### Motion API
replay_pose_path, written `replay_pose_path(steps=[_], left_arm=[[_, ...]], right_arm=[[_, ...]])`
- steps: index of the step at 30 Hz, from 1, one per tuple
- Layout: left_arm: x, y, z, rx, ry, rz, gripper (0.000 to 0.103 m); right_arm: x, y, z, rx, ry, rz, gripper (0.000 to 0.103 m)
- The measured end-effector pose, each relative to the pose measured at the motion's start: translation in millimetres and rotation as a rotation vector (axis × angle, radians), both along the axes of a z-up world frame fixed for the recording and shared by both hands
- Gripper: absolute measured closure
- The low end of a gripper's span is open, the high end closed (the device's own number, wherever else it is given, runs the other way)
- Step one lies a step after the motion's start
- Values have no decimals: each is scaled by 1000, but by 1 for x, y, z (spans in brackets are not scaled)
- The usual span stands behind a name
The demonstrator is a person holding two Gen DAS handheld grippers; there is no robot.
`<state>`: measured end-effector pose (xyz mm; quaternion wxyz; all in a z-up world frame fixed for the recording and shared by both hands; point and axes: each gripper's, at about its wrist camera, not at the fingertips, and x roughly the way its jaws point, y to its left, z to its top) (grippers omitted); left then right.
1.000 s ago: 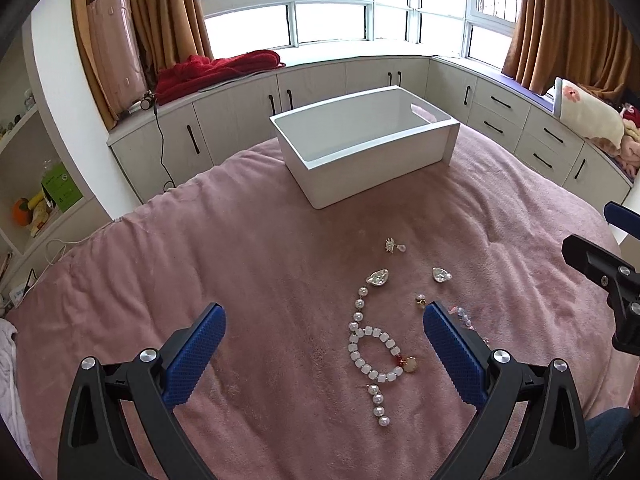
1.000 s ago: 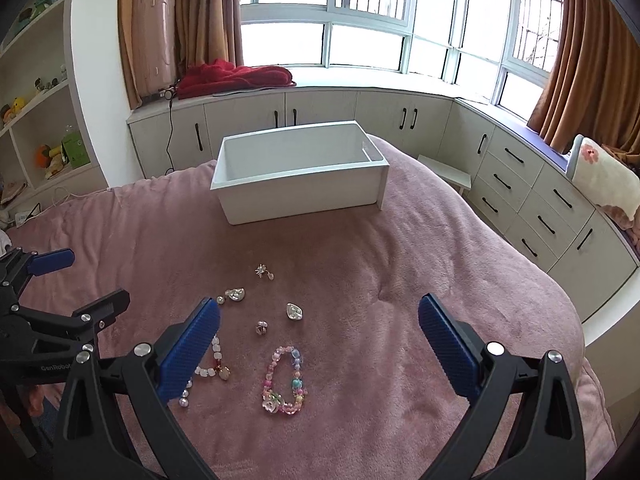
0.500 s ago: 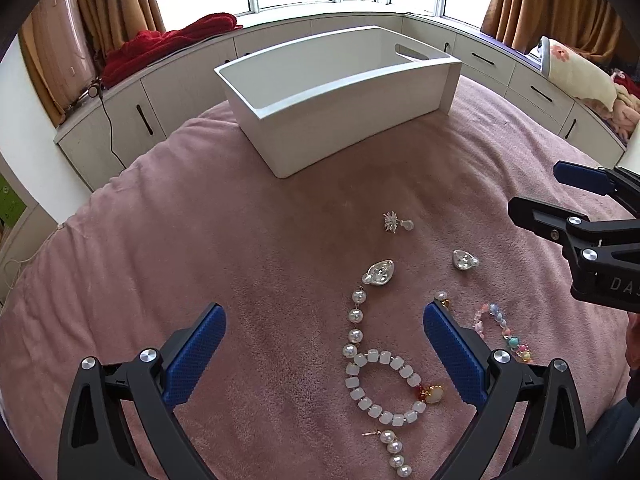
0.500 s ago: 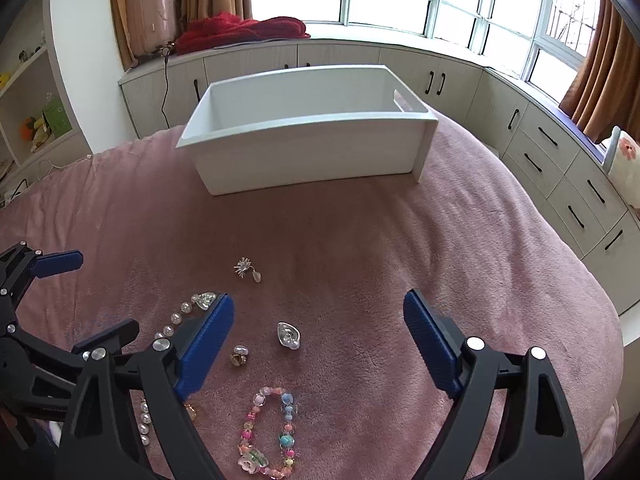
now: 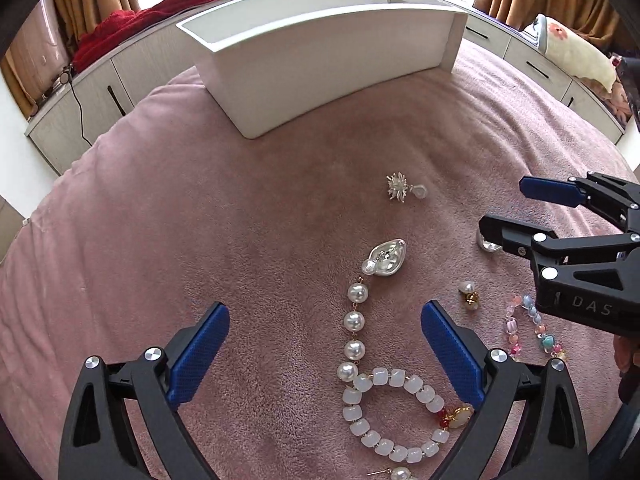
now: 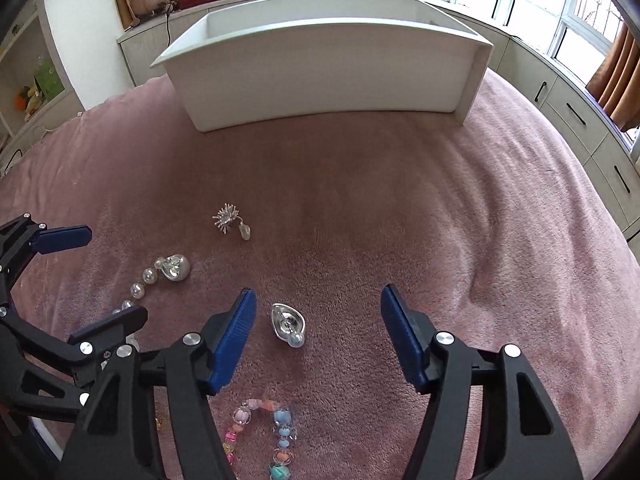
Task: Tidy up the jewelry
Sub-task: 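Grasp a small pearl earring with the left gripper while the right grasps a silver pendant, then carry both held pieces over the white box and open both grippers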
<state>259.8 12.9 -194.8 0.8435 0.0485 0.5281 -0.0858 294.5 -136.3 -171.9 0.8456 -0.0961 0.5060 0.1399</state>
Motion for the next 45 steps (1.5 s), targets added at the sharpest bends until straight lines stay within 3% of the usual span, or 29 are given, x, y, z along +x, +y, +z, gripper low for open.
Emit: replay_pose_path(steps=[3, 7, 9, 14, 16, 18, 21, 26, 36, 40, 45], left_arm=[[3, -1, -9, -5, 32, -3, 28], [6, -4, -16, 4, 45, -8, 28], [6, -4, -17, -1, 44, -10, 35], [4, -4, -18, -8, 47, -27, 49], [4, -4, -18, -19, 54, -32, 58], [-1, -7, -19, -31, 57, -34, 74], [-3, -4, -18, -54, 64, -24, 85], [-4, 9, -4, -100, 47, 15, 87], [8, 21, 79, -146, -82, 41, 87], [33, 22, 118, -152, -156, 32, 87], [96, 10, 149, -123, -239, 16, 87]], right_arm=[[1, 0, -9, -6, 24, -1, 49], [2, 2, -16, -16, 27, 13, 50], [-1, -1, -19, 0, 25, 28, 54], [-9, -5, -23, 35, 48, 69, 81], [-12, -5, -24, 36, 53, 72, 82], [-13, -6, -22, 45, 59, 66, 82], [-12, -10, -18, 78, 64, 54, 83], [-14, -10, 5, 116, 30, 54, 83], [20, -9, 84, 213, -118, 57, 83], [55, -3, 113, 231, -182, 41, 83], [109, 9, 139, 238, -233, 19, 83]])
